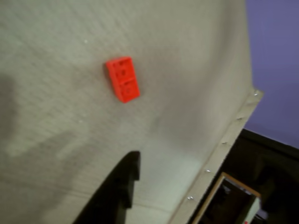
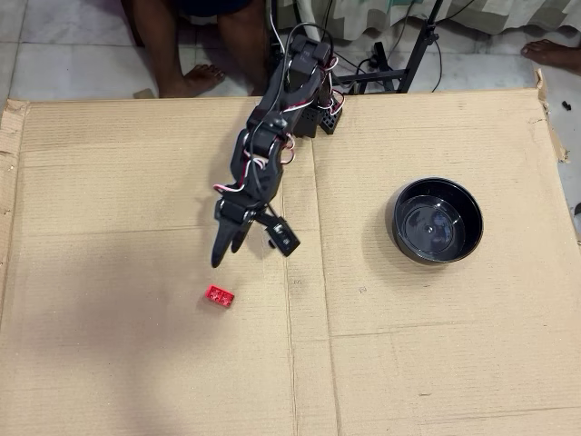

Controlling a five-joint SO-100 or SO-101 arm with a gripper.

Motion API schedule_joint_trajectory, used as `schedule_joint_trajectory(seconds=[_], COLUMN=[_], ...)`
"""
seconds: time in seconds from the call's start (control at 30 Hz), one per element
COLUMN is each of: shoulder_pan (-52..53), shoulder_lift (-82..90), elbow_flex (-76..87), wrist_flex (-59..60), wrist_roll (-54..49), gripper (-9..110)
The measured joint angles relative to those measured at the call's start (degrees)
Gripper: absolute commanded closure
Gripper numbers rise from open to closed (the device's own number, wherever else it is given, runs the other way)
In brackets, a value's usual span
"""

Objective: Grasp a lego block and put it in the bin.

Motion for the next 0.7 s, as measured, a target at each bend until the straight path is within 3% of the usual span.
schedule_joint_trajectory(seconds=[0.3, 0.7], shoulder_pan=[1.49, 1.49], shoulder_lift=[-12.92, -20.13], elbow_flex=[-11.60, -21.88], wrist_flex=[0.44, 11.78], wrist_roll=[0.35, 0.35], gripper=[73, 73])
